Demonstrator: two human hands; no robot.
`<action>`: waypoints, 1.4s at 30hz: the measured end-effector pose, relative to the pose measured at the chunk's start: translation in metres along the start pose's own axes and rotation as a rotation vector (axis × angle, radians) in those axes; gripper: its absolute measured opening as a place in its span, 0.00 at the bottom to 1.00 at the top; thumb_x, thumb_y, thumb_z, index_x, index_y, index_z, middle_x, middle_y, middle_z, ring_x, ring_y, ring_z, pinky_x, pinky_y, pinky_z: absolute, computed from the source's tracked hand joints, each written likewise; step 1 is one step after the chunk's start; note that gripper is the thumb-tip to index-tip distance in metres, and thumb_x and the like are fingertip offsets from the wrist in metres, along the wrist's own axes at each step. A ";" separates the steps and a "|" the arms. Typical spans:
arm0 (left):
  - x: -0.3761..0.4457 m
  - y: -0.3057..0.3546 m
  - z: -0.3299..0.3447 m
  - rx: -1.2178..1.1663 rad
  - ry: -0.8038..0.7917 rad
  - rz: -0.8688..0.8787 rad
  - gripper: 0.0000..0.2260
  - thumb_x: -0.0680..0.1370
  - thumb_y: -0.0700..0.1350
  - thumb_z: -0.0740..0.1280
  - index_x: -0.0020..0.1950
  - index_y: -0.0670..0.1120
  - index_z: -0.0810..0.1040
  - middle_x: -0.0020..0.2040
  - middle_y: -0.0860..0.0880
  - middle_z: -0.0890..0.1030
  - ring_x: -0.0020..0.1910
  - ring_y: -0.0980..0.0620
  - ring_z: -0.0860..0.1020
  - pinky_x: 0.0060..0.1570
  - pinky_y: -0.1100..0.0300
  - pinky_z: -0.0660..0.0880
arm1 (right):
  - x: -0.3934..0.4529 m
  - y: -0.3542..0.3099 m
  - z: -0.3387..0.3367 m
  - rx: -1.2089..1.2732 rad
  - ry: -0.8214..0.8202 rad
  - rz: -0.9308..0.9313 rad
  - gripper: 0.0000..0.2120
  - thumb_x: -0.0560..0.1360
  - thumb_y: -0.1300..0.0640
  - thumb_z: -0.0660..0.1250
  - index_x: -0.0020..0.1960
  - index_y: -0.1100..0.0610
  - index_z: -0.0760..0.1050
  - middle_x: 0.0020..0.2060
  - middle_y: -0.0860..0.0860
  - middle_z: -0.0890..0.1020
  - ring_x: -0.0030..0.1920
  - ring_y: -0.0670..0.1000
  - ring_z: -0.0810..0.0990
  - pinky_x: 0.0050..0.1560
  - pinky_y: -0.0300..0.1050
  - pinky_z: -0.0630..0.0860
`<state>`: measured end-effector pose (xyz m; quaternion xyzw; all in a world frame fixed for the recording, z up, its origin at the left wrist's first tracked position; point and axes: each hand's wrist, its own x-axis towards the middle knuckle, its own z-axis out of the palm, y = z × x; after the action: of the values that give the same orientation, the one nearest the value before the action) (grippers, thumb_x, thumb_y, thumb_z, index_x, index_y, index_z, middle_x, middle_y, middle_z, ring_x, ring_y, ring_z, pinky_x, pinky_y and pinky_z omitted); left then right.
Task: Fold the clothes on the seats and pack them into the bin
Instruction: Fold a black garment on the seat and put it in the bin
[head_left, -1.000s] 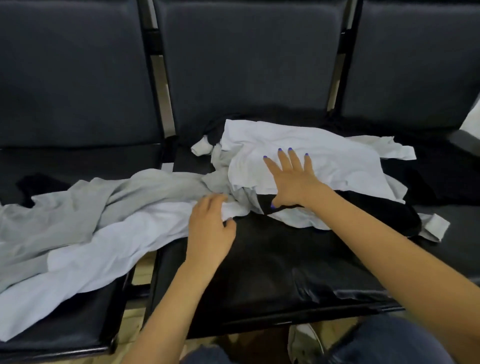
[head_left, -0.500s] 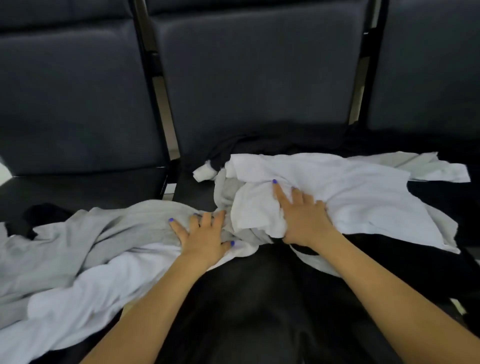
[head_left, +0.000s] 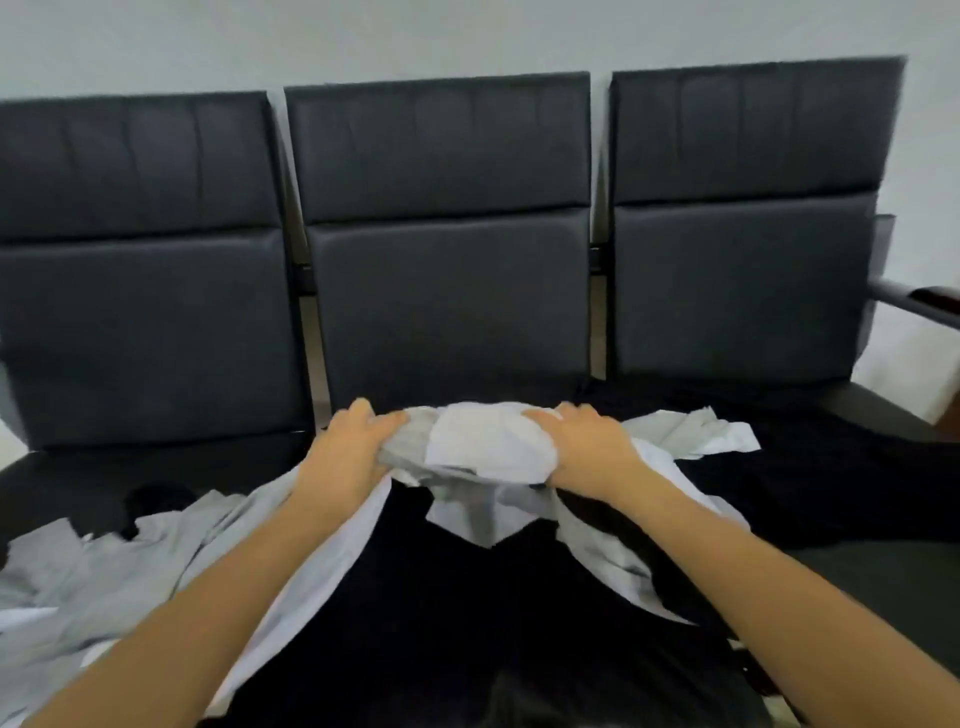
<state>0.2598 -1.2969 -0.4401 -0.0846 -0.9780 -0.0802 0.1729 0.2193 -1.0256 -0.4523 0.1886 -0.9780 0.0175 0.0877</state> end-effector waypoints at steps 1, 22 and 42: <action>0.017 0.009 -0.016 -0.025 0.061 0.064 0.20 0.75 0.44 0.69 0.66 0.52 0.75 0.45 0.45 0.67 0.44 0.42 0.71 0.45 0.46 0.74 | 0.008 0.010 -0.028 -0.001 0.080 0.020 0.30 0.73 0.41 0.63 0.73 0.42 0.59 0.59 0.53 0.72 0.59 0.59 0.72 0.54 0.53 0.72; 0.224 0.337 -0.034 -0.339 0.052 0.460 0.43 0.75 0.54 0.69 0.78 0.53 0.42 0.76 0.39 0.51 0.73 0.37 0.55 0.70 0.43 0.56 | -0.061 0.274 -0.139 0.259 0.290 0.577 0.38 0.66 0.51 0.75 0.72 0.54 0.63 0.65 0.57 0.73 0.63 0.58 0.73 0.57 0.47 0.69; 0.026 0.167 0.114 -0.319 -0.735 0.235 0.36 0.73 0.67 0.60 0.74 0.60 0.47 0.77 0.55 0.54 0.76 0.54 0.52 0.74 0.58 0.48 | -0.085 0.209 0.076 -0.076 -0.270 1.039 0.40 0.79 0.34 0.42 0.77 0.62 0.37 0.76 0.63 0.46 0.75 0.68 0.50 0.69 0.70 0.55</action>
<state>0.2311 -1.1098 -0.5155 -0.2442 -0.9337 -0.1750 -0.1950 0.2066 -0.8058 -0.5422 -0.3228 -0.9450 -0.0014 -0.0521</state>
